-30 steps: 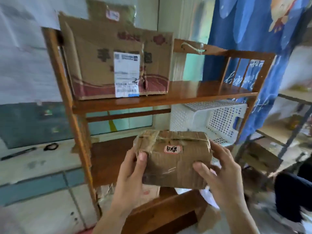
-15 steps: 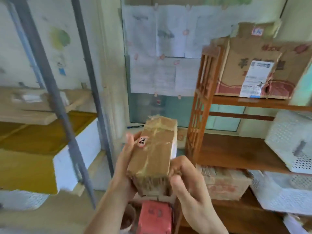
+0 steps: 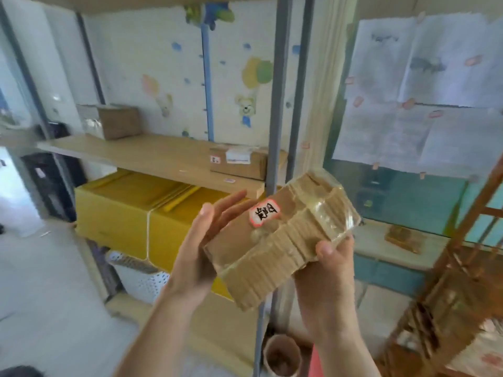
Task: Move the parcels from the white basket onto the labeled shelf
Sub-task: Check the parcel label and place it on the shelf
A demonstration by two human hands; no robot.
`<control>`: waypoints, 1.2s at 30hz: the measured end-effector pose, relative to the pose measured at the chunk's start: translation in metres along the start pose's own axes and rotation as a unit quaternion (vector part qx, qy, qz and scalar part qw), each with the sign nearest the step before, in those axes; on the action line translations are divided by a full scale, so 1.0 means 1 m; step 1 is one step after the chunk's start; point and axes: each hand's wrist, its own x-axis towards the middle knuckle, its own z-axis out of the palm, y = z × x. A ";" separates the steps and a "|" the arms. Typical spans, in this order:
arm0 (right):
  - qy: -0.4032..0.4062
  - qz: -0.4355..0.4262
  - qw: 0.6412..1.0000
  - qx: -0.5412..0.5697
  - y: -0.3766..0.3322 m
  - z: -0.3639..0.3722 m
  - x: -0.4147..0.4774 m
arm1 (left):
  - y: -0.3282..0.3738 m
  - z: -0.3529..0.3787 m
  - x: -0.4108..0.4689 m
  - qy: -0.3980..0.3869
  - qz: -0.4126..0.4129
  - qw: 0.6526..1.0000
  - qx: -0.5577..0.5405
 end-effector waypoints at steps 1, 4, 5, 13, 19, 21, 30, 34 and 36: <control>0.025 -0.025 0.999 0.008 0.006 0.003 -0.002 | -0.001 -0.007 -0.004 0.017 0.005 1.000 -0.021; 0.026 -0.055 0.997 -0.053 0.035 0.024 0.005 | 0.002 -0.049 -0.022 -0.002 0.019 1.000 0.011; 0.017 -0.047 0.996 -0.069 0.044 0.030 0.008 | 0.004 -0.055 -0.025 -0.005 0.030 0.998 0.050; 0.017 -0.043 0.973 -0.225 0.075 0.041 0.026 | 0.028 -0.079 -0.009 0.154 0.194 0.951 0.183; -0.016 -0.041 0.964 -0.262 0.087 0.053 0.039 | 0.031 -0.076 0.017 0.241 0.272 0.915 0.175; -0.018 -0.053 0.963 -0.265 0.091 0.054 0.045 | 0.033 -0.080 0.023 0.251 0.270 0.915 0.164; -0.001 -0.081 0.944 -0.321 0.124 0.067 0.077 | 0.025 -0.126 0.047 0.271 0.249 0.919 0.138; 0.022 -0.084 0.936 -0.342 0.151 0.083 0.096 | 0.029 -0.160 0.066 0.235 0.243 0.928 0.159; 0.029 -0.085 0.933 -0.349 0.171 0.098 0.105 | 0.039 -0.186 0.076 0.216 0.243 0.930 0.172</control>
